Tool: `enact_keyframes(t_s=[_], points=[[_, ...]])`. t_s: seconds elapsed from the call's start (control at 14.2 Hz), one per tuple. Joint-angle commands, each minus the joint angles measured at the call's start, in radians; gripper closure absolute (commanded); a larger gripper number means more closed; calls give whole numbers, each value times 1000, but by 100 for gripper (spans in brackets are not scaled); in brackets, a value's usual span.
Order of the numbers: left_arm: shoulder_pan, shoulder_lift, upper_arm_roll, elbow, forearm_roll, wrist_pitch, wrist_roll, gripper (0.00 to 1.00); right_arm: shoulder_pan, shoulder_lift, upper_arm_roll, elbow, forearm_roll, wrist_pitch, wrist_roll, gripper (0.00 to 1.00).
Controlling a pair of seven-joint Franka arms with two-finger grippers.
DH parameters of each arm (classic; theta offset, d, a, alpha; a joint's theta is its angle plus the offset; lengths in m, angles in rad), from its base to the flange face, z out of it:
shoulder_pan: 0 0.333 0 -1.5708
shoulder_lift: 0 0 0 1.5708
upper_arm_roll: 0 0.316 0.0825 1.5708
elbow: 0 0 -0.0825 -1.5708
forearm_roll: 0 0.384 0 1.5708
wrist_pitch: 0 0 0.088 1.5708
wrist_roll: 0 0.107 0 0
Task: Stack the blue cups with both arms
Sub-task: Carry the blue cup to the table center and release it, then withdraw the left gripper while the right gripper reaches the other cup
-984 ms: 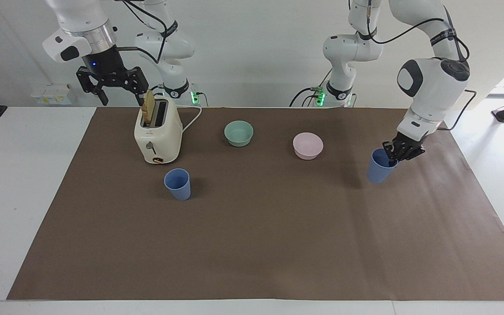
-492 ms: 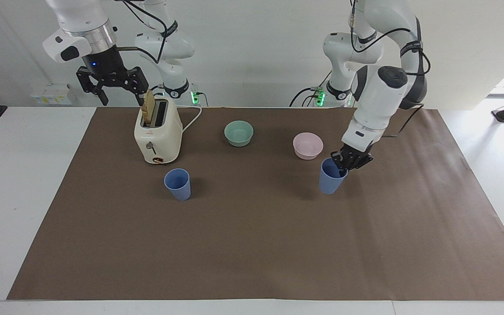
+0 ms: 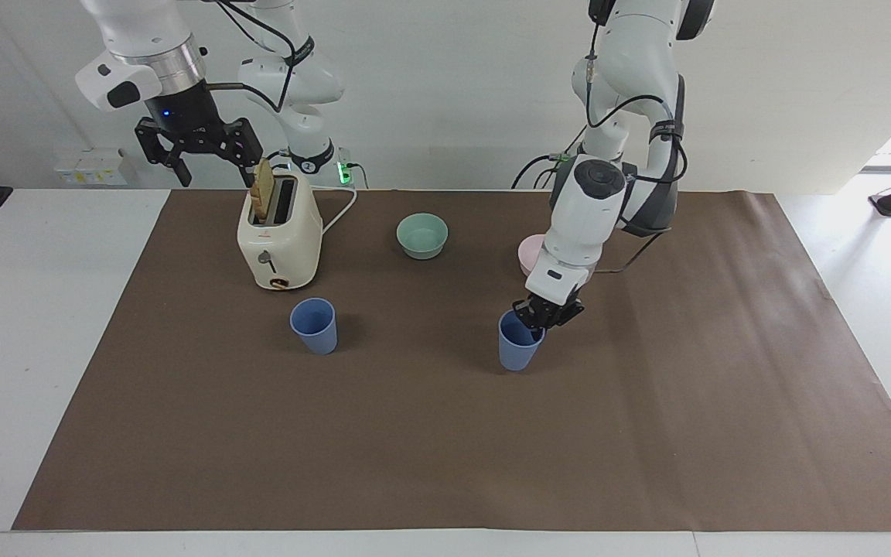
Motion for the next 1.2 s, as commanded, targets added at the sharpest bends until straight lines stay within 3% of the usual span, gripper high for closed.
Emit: enact_keyframes(t_s=[0.0, 0.14, 0.21, 0.28, 0.35, 0.42, 0.77, 1.12], points=[[-63, 27, 18, 19, 8, 2, -30, 100, -17, -6, 2, -13, 7, 14, 3, 0], [-73, 30, 17, 10, 1, -1, -32, 96, -18, -6, 2, -11, 7, 14, 0, 0], [-74, 30, 17, 10, 1, -9, -30, 72, -18, -4, 0, -11, 7, 16, 3, 0], [-74, 30, 17, 10, 1, -11, -27, 34, -18, -6, 0, -11, 5, 11, 4, 0], [-73, 29, 17, 12, 1, -9, -24, 9, -18, -6, 0, -11, 7, 11, 4, 0], [-71, 29, 17, 12, 1, -9, -18, 0, -18, -6, 0, -11, 7, 10, 4, 0], [-38, -61, 26, 9, 4, -113, -6, 0, -23, -13, 2, -78, 8, 49, 1, 0], [106, -218, 27, -14, 4, -303, 206, 0, -7, -3, 6, -295, 57, 302, 15, 0]])
